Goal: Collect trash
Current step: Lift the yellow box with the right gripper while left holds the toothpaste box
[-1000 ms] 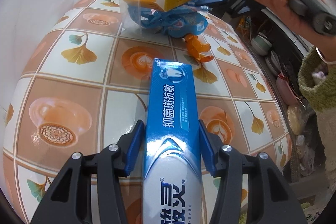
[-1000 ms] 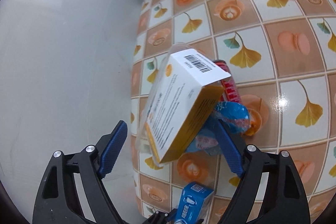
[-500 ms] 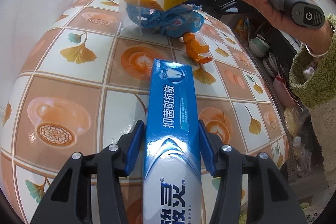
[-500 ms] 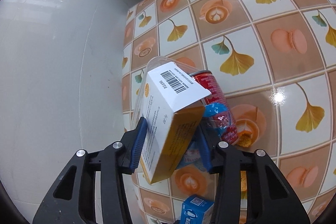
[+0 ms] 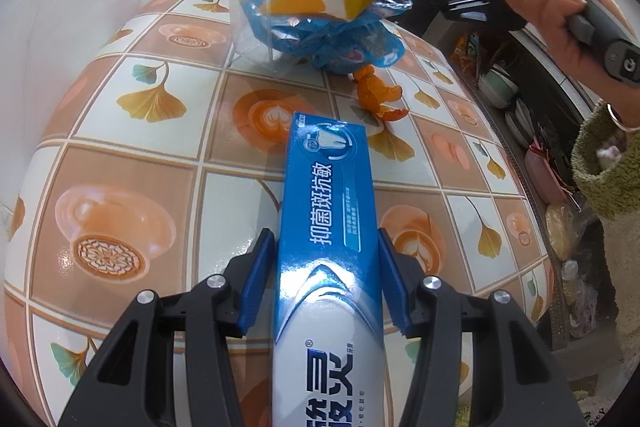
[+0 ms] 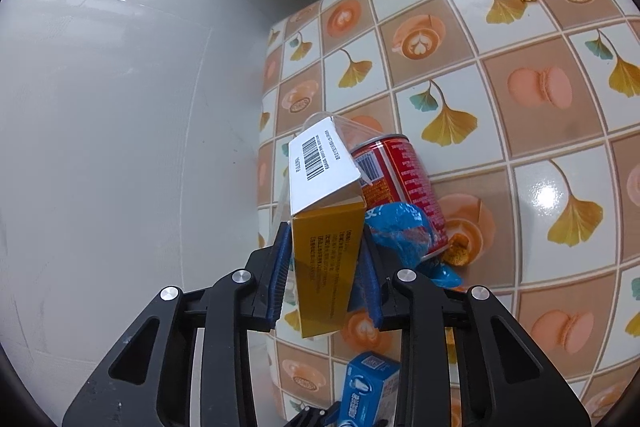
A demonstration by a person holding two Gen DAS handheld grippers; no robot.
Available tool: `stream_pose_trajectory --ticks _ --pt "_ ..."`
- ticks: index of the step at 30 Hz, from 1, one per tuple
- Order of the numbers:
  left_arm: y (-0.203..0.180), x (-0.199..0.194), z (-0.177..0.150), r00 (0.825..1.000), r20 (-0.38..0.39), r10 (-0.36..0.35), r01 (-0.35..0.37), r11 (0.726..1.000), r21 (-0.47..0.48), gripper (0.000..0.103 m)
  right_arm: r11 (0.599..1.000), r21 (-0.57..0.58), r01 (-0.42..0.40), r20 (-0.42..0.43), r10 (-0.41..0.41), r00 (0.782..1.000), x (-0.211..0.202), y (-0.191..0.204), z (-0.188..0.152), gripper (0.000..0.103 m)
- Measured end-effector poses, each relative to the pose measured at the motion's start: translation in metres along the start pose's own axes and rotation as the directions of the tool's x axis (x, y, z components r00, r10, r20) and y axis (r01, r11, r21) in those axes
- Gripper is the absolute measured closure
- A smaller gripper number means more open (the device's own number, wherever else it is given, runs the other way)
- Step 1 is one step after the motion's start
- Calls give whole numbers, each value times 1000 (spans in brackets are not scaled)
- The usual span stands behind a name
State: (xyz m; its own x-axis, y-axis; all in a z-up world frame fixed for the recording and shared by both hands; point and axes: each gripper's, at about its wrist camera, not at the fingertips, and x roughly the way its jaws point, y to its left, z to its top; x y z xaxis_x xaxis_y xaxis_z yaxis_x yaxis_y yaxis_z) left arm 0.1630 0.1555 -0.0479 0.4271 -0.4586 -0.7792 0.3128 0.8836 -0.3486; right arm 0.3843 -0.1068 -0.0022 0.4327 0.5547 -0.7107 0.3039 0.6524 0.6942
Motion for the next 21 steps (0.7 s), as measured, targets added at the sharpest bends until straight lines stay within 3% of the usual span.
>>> stream_pose_trajectory --ticks 8,14,21 --pt "-2 2 1 1000 -1 13 -13 1000 0 54 991 -5 -132 -17 132 991 -33 -11 -8 74" --pt "-2 4 1 1000 -1 19 -19 1000 -1 54 963 5 -270 -79 269 960 -67 -44 -33 74" --pt "-5 5 1 1000 -8 28 -28 1000 11 54 969 -6 -248 -81 246 966 -101 -93 -73 74"
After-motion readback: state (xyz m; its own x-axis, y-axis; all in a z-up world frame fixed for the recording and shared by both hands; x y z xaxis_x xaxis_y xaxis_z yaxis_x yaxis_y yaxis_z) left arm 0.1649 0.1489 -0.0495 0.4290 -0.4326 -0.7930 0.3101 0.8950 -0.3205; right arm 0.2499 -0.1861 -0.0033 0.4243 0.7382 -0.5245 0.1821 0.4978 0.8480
